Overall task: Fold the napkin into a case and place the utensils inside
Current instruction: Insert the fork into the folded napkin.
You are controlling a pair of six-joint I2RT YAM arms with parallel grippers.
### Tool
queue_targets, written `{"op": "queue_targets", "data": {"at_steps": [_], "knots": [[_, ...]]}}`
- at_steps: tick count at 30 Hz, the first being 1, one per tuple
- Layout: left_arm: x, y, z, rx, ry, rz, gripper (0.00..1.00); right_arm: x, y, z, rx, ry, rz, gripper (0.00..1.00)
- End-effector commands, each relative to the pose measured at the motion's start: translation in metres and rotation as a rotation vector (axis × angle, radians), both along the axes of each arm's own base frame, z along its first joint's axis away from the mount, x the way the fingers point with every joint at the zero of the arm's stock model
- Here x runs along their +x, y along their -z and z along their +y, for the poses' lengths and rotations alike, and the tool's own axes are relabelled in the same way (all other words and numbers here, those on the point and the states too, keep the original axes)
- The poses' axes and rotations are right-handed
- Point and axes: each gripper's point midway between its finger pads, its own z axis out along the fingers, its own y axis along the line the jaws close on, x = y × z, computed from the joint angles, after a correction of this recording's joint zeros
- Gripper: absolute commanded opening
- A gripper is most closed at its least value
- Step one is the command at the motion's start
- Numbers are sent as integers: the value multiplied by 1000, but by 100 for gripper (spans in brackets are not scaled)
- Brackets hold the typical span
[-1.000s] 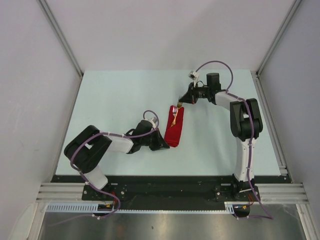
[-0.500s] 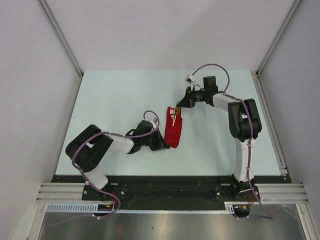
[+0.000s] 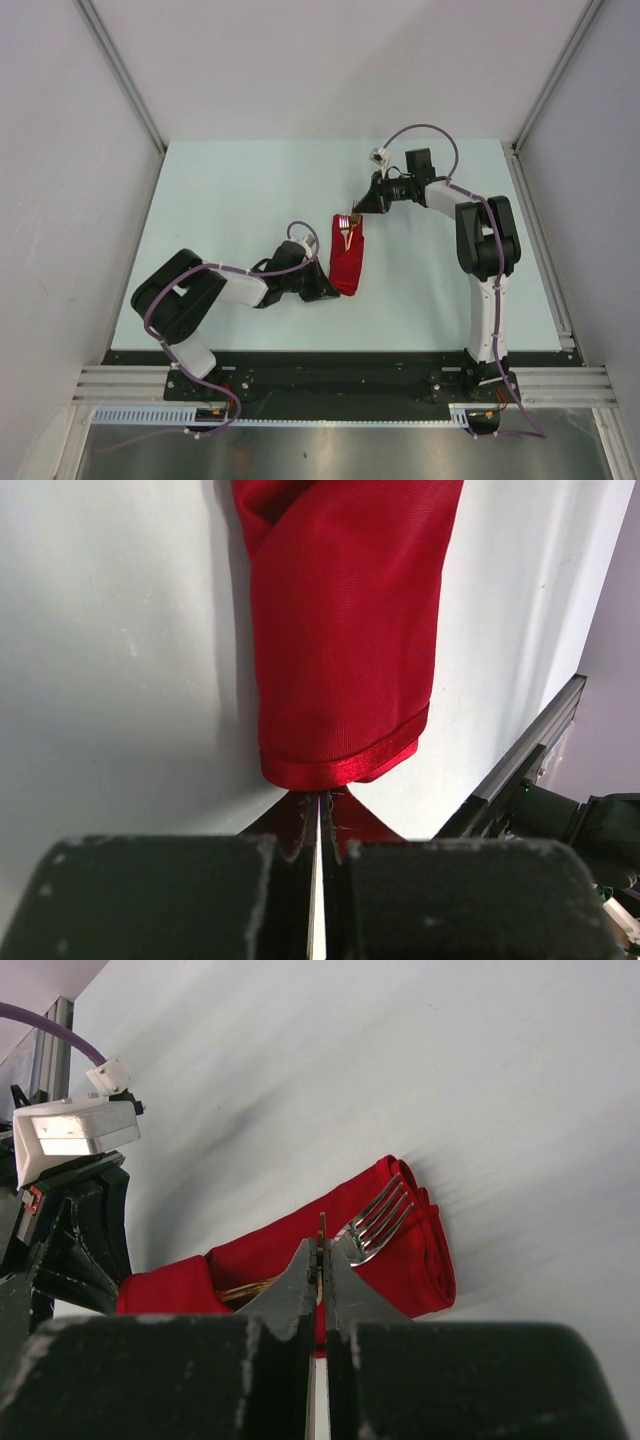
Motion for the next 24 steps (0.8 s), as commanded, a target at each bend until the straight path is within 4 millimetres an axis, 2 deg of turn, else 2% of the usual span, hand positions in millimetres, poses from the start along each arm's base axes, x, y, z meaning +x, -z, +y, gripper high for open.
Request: {"op": "queue_targets", "data": {"at_steps": [1,16,20,24], "knots": [[2,-5,-5,-29,-4,-20,0,8,-12,2,42,-47,-19,0],[1,-8,-5,-31,-7,-26,0,-26,11,18,17,-136,101,0],[0,-9,-4,-33,-9,-25,0,-35,19,22,-7,-144,129,3],[0,-14,-5,-35,-6,-39,0,-36,21,26,-31,-132,131,11]]}}
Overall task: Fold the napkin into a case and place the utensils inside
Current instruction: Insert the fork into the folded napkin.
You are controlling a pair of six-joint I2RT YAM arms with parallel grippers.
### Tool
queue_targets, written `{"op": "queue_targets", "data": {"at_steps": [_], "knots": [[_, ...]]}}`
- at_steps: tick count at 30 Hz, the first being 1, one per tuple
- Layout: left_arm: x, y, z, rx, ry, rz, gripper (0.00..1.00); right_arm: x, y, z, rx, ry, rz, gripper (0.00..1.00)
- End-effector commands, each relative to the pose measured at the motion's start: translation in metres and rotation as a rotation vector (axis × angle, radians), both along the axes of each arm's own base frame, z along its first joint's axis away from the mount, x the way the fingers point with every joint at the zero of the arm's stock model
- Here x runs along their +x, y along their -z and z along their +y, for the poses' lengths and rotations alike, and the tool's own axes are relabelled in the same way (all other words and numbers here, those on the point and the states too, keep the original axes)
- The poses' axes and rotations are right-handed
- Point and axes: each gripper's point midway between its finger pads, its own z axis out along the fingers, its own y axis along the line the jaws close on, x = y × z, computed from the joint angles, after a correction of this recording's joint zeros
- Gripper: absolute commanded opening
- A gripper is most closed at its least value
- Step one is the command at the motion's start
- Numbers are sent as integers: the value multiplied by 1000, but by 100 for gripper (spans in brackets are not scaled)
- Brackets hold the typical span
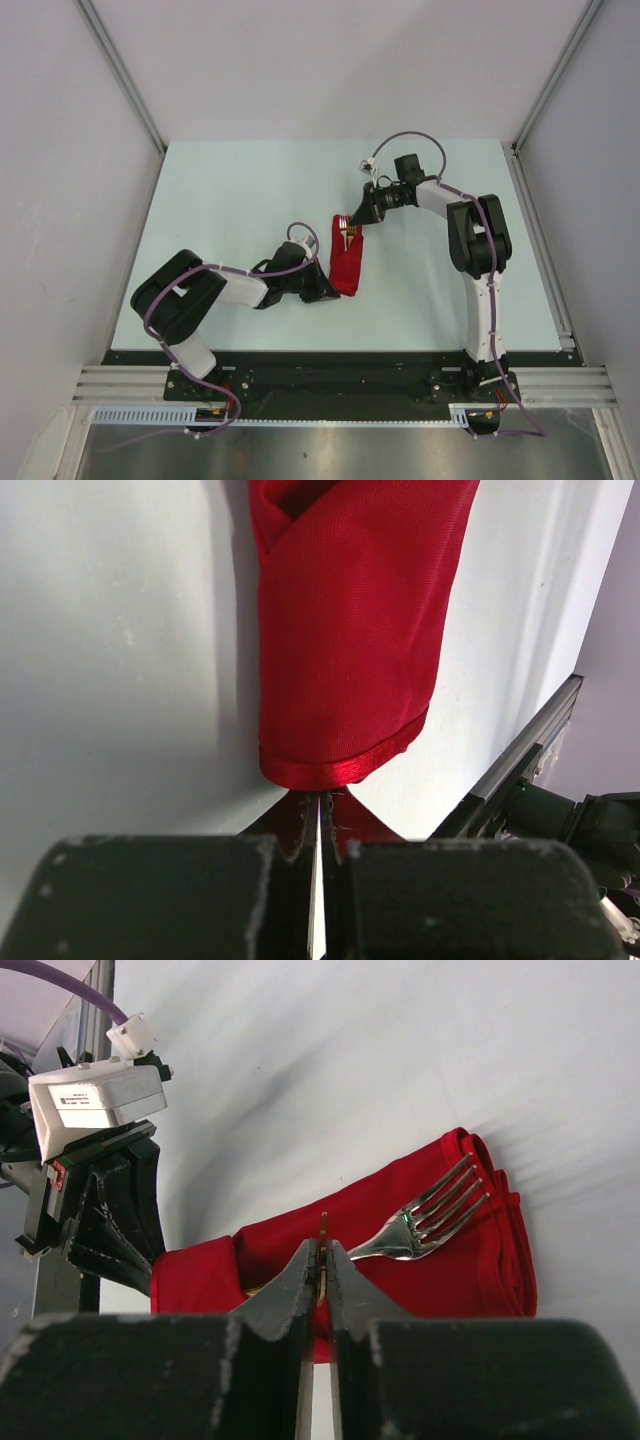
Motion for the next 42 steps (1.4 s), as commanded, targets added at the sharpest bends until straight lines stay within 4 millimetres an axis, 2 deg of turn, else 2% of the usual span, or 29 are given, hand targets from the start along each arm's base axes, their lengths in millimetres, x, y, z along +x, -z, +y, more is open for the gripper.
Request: {"op": "queue_targets", "data": {"at_steps": [1,3,6,7,8,11,12,14,15,21,23,24,26,27,29,30,34,41,42], "knots": [[3,-17,-4,-33,1,-56,0,-7,3,13,-19,-20,11,15],[3,-19,-4,-34,1,-60,2,-7,3,15,-25,-18,10,16],[3,-27,-2,-35,-3,-78,13,-2,6,11,-45,22,18,29],[0,-28,0,-32,1,-81,21,1,6,10,-49,38,15,34],[1,-37,0,-44,2,-105,25,7,1,9,-44,60,0,35],[-2,-44,8,-20,4,-132,37,18,-6,3,-48,106,-18,43],[-2,-53,11,-13,-1,-153,41,23,-9,1,-55,134,-19,44],[-1,-62,16,6,7,-189,45,29,-16,-2,-49,154,-35,45],[-1,-73,18,16,14,-216,47,33,-20,-4,-52,178,-28,45],[17,-107,30,84,-13,-329,53,49,-30,-20,-85,283,-41,52],[23,-109,30,77,-13,-325,53,53,-27,-27,-108,325,-30,53],[33,-115,30,59,-27,-331,53,54,-27,-29,-115,342,-28,53],[41,-109,26,35,-8,-297,53,58,-30,-34,-127,411,-15,53],[53,-116,27,24,-19,-310,53,54,-24,-36,-129,422,8,53],[60,-111,24,26,-7,-295,52,54,-24,-36,-122,471,57,52],[66,-117,23,26,-6,-316,51,50,-17,-36,-120,484,75,52],[69,-122,23,30,-3,-333,50,46,-3,-38,-119,542,131,50],[51,-121,32,25,-3,-320,49,40,18,-30,-118,540,180,46],[50,-126,35,21,-13,-335,49,41,21,-29,-122,549,190,43]]}}
